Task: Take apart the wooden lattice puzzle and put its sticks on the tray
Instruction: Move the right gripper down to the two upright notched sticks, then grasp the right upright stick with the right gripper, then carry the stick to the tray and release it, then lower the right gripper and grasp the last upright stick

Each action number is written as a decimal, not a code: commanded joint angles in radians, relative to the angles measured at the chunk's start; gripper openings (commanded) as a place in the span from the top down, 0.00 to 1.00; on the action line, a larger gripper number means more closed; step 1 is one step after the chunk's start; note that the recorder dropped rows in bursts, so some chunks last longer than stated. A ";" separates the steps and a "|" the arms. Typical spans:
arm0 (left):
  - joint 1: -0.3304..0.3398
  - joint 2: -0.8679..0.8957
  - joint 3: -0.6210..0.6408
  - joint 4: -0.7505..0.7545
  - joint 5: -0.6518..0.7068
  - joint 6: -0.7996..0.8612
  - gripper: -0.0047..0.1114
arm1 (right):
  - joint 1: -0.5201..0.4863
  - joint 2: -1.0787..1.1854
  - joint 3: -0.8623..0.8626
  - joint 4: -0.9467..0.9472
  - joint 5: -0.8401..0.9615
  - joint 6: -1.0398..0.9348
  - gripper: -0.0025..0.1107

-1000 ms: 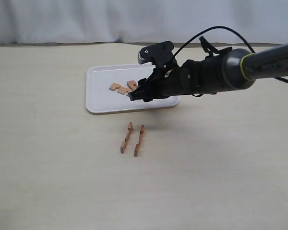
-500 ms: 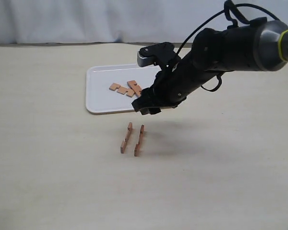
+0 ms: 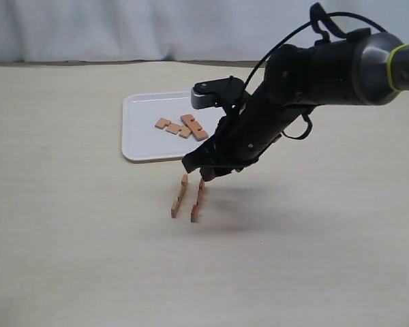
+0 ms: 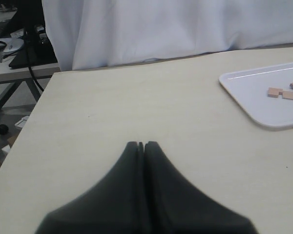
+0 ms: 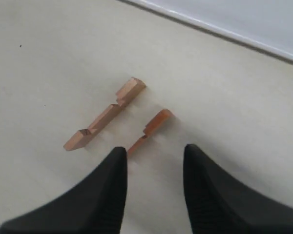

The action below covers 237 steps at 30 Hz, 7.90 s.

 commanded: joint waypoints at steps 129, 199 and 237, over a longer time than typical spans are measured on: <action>-0.002 -0.002 0.002 0.000 -0.014 -0.001 0.96 | 0.179 -0.015 -0.001 -0.657 -0.095 0.397 0.94; -0.002 -0.002 0.002 0.001 -0.015 -0.001 0.96 | 0.233 0.086 -0.035 -0.416 -0.138 0.397 0.60; -0.002 -0.002 0.002 0.001 -0.015 -0.001 0.96 | 0.233 0.091 -0.037 -0.570 -0.153 0.525 0.94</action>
